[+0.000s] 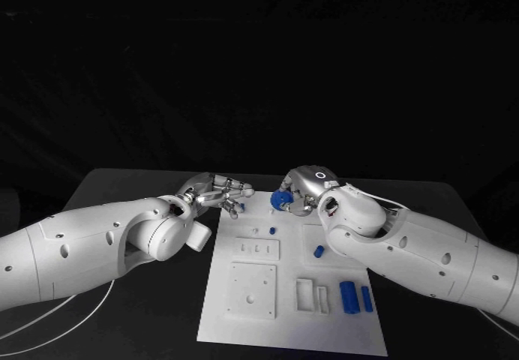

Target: Assemble the parts on the task board

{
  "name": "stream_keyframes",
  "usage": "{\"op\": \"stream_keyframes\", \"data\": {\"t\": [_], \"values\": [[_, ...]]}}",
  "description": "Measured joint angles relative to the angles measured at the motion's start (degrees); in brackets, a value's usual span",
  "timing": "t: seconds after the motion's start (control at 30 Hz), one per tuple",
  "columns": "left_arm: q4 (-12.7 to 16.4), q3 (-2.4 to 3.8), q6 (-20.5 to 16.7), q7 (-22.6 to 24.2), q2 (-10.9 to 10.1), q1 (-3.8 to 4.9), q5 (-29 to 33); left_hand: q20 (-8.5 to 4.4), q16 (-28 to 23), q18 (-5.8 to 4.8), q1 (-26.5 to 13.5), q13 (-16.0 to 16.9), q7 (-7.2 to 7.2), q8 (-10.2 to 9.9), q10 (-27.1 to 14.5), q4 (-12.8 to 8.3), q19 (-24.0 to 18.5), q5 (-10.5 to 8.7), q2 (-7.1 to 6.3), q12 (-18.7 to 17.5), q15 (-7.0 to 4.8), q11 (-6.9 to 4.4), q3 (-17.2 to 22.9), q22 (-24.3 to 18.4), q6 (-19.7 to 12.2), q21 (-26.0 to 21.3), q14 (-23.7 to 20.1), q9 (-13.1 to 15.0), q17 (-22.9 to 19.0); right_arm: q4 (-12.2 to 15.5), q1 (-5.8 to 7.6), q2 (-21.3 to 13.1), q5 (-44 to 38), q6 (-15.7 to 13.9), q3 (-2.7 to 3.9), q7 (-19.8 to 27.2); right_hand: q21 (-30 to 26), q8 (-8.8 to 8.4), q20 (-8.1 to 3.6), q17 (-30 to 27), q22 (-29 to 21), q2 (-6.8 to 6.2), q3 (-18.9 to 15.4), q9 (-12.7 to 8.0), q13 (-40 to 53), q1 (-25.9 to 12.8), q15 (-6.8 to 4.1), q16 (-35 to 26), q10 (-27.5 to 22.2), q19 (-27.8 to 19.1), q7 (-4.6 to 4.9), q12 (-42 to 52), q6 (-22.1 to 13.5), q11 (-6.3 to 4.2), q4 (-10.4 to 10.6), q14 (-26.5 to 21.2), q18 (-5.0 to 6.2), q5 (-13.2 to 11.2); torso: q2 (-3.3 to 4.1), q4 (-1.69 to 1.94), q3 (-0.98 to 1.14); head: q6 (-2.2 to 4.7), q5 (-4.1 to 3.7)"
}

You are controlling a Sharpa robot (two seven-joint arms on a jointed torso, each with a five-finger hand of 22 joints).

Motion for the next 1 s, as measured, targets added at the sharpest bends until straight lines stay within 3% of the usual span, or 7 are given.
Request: {"op": "stream_keyframes", "data": {"t": [0.53,1.0], "values": [[0.1,0.01,0.0,0.0,0.1,0.0,0.0,0.0,0.0,0.0,0.0,0.0,0.0,0.0,0.0,0.0,0.0,0.0,0.0,0.0,0.0,0.0,0.0,-0.2,0.0,0.0,0.0,0.0,0.0,-4.7,-0.04,4.4,-0.3,0.1,-2.09,0.3,0.0,-0.1,0.0,0.0,-0.1,-0.04,0.0,0.0,0.0,0.0,0.0,-0.2,0.0,0.0,0.0,-0.2,0.0,0.01,0.0,0.0,-0.03,0.0,0.16,0.18,0.0,-0.47,0.47],[0.2,0.01,0.0,0.0,0.2,0.01,0.0,0.0,0.0,0.0,0.0,0.0,0.0,0.0,0.0,0.0,0.0,0.0,0.0,0.0,0.0,0.0,0.0,-0.1,0.0,0.0,0.0,0.0,0.0,-7.0,-0.08,6.1,-0.4,0.2,-2.62,0.7,0.0,0.05,0.0,0.0,-0.1,-0.2,0.0,0.0,0.0,-0.1,0.0,-0.2,0.1,0.0,-0.01,-0.2,0.0,0.1,0.0,0.0,-0.04,-0.2,0.18,0.14,0.02,-0.82,0.87]]}}
